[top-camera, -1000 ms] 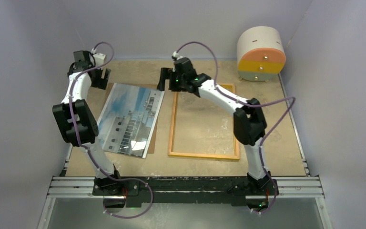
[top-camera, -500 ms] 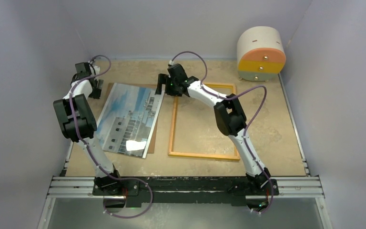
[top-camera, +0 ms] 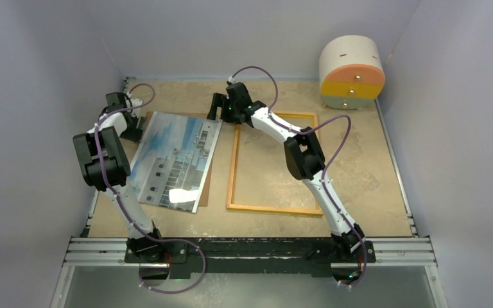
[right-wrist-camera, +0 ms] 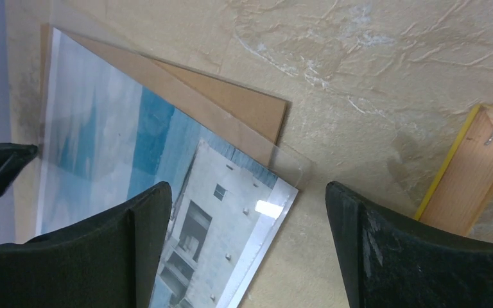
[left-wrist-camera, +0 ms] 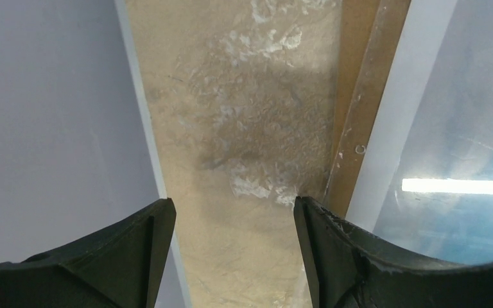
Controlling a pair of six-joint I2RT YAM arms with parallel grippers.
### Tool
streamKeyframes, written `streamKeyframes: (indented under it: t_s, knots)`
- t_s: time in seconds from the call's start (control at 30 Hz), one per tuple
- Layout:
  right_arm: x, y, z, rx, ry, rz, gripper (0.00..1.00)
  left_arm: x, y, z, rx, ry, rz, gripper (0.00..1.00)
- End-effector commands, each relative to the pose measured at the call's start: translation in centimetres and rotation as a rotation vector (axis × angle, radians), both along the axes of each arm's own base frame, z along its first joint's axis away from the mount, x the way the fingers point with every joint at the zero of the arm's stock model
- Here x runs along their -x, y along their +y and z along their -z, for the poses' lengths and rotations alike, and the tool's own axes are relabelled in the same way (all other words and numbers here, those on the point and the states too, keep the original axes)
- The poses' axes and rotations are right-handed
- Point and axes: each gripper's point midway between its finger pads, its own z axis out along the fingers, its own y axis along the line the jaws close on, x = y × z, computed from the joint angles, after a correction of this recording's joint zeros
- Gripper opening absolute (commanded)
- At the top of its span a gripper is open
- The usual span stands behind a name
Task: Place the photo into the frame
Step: Pick up the photo frame item at the center of the board.
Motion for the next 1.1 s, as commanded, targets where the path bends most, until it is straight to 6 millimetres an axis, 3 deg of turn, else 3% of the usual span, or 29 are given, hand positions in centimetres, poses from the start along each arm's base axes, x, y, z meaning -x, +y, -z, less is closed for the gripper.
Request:
streamKeyframes:
  t_s: [0.0, 0.4, 0.63, 0.87, 1.07]
  knots:
    - [0.3, 0.2, 0.7, -0.026, 0.038, -0.004, 0.91, 0.7, -0.4, 1.4, 0.006, 0.033, 0.045, 0.72]
    - [0.1, 1.1, 1.8, -0.161, 0.107, -0.011, 0.89, 1.5, -1.6, 3.1, -0.017, 0.071, 0.095, 0.72]
    - [0.1, 1.8, 1.1, -0.233, 0.091, -0.029, 0.88, 1.7, -2.0, 3.5, -0.043, 0.082, 0.116, 0.73]
    - [-0.2, 2.8, -4.1, -0.4, -0.008, -0.093, 0.85, 1.9, -2.9, 4.1, -0.033, 0.093, 0.173, 0.74]
    - [0.6, 3.4, -7.0, -0.502, -0.011, -0.127, 0.83, 2.3, -3.0, 4.7, -0.036, 0.112, 0.179, 0.74]
